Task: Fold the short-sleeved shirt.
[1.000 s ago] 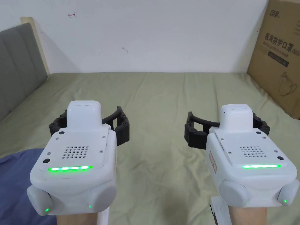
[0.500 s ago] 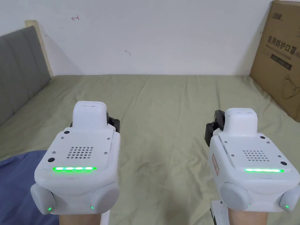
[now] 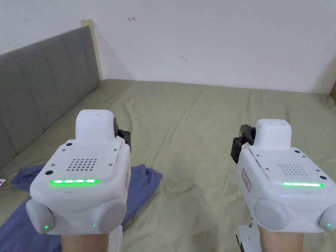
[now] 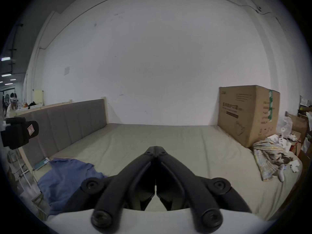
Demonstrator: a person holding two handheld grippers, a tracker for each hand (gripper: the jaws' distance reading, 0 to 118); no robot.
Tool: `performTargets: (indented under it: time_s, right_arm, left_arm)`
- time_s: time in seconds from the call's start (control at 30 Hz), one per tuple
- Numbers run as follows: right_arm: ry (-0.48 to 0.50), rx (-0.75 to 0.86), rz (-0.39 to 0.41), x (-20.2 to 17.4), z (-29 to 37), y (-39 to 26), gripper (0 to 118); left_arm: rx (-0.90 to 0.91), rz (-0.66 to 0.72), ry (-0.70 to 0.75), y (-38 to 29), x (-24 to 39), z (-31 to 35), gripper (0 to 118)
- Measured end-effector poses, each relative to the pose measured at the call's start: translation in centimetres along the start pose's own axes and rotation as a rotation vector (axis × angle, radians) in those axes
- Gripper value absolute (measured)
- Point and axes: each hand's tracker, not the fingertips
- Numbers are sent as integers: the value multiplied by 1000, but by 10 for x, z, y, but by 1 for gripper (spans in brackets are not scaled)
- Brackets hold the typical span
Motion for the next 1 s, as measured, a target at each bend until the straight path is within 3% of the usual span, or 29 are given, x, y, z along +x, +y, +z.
performTargets:
  time_s: [0.23, 0.33, 0.53, 0.67, 0.7, 0.77, 0.8, 0.83, 0.87, 0.9, 1.0]
  right_arm:
    - [218, -45, 27, -82, -23, -7, 1]
    - [296, -71, 18, -110, -27, -10, 1]
    - [344, -124, 26, -136, -31, -24, 1]
    - [342, -152, 40, -137, -33, -33, 1]
    - [338, -163, 43, -136, -35, -36, 1]
    - [332, -184, 38, -133, -38, -40, 1]
    - [328, -197, 32, -131, -40, -43, 1]
    - [324, -210, 28, -129, -43, -46, 1]
    - [320, -219, 27, -128, -45, -48, 1]
    - [312, -229, 29, -126, -47, -52, 1]
    - [294, -259, 37, -122, -56, -60, 1]
  left_arm:
    - [-67, 28, 213, -7, -77, 18, 0]
    - [-105, 47, 239, -12, -100, 19, 0]
    - [-215, -8, 211, -30, -113, 6, 0]
    - [-357, 52, 169, -48, -116, -25, 0]
    - [-378, 74, 164, -55, -116, -34, 5]
    - [-450, 66, 146, -67, -115, -52, 31]
    - [-493, 51, 140, -76, -113, -64, 47]
    - [-541, 50, 132, -84, -112, -76, 75]
    - [-570, 57, 118, -92, -111, -85, 95]
    - [-599, 72, 100, -100, -111, -95, 107]
    - [-694, 77, 72, -124, -105, -122, 110]
